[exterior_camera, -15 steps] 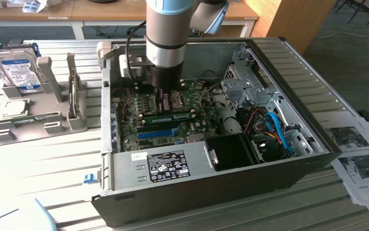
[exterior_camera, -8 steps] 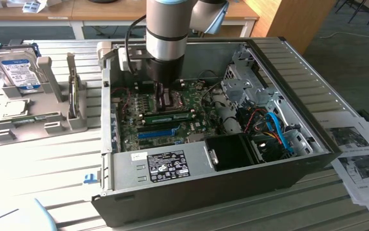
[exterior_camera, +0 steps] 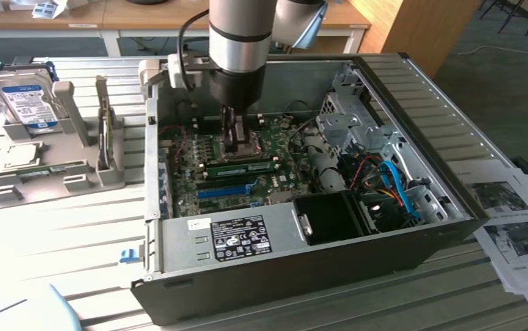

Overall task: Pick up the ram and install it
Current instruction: 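Press down the ram until it locks into place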

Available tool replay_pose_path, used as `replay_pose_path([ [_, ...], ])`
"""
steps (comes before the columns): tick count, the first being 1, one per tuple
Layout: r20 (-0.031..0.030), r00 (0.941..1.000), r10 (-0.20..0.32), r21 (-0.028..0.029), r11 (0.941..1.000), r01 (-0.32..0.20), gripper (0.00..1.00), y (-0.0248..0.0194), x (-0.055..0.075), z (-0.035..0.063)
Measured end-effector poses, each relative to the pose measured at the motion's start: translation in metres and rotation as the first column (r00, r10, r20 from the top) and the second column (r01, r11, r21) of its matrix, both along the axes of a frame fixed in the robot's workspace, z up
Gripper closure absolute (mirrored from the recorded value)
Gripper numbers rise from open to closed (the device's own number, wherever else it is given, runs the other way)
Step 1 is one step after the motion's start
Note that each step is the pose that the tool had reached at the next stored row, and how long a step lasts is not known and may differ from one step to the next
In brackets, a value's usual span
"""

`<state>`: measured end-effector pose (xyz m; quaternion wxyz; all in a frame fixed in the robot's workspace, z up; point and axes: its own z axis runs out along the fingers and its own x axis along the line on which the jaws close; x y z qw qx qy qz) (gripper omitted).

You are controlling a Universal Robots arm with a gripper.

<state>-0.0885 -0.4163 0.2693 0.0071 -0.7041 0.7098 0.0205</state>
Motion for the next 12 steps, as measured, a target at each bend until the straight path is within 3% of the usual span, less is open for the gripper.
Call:
replay_pose_path([
  [12, -0.0003, 1.0000, 0.000, 0.0001, 1.0000, 0.000, 0.90, 0.0000, 0.001, 0.0287],
])
